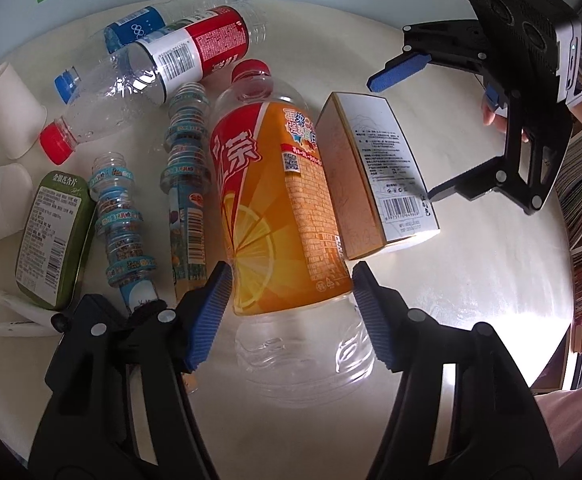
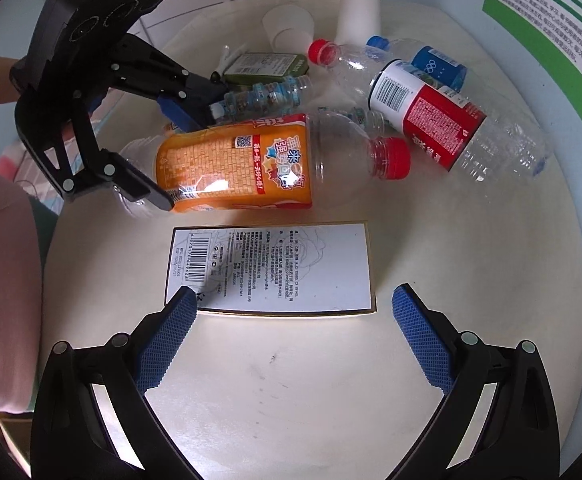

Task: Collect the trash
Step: 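Grasp the orange iced tea bottle with the left tool while the right tool grasps the white box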

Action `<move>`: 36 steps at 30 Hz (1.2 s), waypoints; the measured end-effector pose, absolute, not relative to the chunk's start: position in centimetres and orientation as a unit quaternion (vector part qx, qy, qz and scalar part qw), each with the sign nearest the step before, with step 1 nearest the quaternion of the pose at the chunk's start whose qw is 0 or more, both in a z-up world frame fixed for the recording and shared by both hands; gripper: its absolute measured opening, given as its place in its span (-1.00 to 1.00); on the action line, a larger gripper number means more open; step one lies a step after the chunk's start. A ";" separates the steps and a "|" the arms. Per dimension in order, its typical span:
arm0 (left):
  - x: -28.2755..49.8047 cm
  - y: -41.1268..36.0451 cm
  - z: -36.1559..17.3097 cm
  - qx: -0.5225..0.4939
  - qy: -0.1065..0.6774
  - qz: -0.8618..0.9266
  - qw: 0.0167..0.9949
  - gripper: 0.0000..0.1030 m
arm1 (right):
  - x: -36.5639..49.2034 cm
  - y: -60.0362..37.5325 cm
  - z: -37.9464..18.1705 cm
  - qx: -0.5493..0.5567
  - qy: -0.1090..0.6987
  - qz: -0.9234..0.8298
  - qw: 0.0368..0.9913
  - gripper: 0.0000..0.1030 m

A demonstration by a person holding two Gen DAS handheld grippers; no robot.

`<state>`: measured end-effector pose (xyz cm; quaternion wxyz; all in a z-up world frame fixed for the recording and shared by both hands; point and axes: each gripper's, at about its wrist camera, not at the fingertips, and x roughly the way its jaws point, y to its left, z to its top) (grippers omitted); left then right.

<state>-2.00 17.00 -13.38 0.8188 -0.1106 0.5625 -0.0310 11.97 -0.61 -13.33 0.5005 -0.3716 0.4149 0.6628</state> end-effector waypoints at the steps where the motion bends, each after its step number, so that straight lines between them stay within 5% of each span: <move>1: -2.3 17.1 -13.3 -0.110 0.564 -0.029 0.818 0.16 | 12.0 -0.7 -13.1 -0.379 0.410 0.667 0.494 0.88; 15: -7.2 17.7 -13.2 -0.140 0.569 -0.003 0.811 0.16 | 7.3 1.7 -14.0 -0.502 0.247 0.694 0.453 0.88; 21: -6.1 18.3 -14.2 -0.143 0.567 0.007 0.811 0.19 | 8.2 3.3 -15.2 -0.481 0.301 0.704 0.427 0.83; 24: -6.3 17.7 -14.7 -0.134 0.575 0.012 0.807 0.26 | 9.2 3.0 -15.4 -0.473 0.332 0.694 0.429 0.43; 31: -4.1 16.4 -16.4 -0.136 0.575 0.004 0.807 0.36 | 9.5 0.2 -14.6 -0.463 0.355 0.678 0.448 0.07; 36: -2.5 16.0 -16.6 -0.141 0.573 -0.007 0.807 0.21 | 9.0 -2.4 -14.1 -0.454 0.384 0.662 0.456 -0.06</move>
